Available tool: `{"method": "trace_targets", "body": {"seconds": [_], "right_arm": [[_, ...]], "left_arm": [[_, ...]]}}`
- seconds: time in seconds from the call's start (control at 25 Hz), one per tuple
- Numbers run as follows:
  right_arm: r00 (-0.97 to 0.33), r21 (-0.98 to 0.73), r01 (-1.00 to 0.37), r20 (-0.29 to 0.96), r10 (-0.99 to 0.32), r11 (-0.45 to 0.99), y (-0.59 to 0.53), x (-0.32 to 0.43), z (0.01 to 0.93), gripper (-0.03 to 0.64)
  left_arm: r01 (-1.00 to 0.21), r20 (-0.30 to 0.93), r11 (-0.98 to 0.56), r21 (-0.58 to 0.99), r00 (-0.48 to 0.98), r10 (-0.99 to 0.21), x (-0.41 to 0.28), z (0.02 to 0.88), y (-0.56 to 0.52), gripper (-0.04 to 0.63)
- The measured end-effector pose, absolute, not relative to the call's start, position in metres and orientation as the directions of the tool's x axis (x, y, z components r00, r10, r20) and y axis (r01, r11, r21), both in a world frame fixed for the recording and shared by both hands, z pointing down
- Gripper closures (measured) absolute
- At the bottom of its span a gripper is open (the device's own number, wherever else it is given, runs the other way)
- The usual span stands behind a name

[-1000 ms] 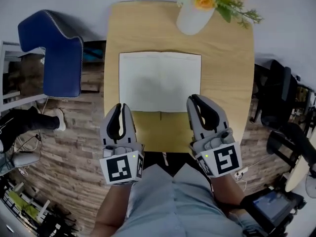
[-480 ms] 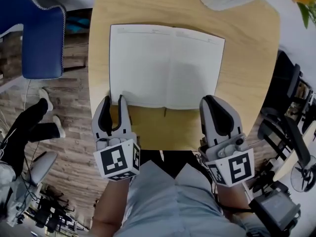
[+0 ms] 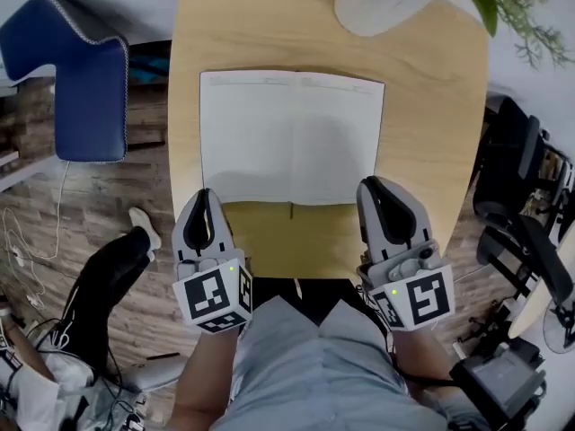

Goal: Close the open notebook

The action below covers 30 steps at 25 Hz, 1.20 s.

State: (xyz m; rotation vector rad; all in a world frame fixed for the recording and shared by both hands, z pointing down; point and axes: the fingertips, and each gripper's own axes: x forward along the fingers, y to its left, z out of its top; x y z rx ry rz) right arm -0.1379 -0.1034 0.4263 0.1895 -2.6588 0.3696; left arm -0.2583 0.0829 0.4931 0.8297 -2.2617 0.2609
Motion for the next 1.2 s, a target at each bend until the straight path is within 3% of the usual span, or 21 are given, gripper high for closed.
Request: {"method": "trace_targets", "body": {"seconds": [0.48,0.92,1.2], "right_arm": [[-0.931,-0.177,-0.181,0.347,-0.111,0.967,-0.126,-0.097,0.347,0.565],[-0.939,-0.184,-0.273,0.262,-0.221,0.944,-0.161,-0.046,0.302,0.565],[-0.913,-0.204,-0.363,0.273,-0.303,0.909,-0.187,-0.010,0.318,0.565]], "left_arm": [[-0.732,0.593,0.678,0.060,-0.520,-0.614,-0.193,0.375,0.027,0.563],[-0.820,0.569,0.571,0.042,-0.450,-0.688,-0.136,0.340,-0.014,0.568],[-0.880,0.575,0.472,0.046,-0.363,-0.733,-0.112,0.349,-0.047,0.568]]}}
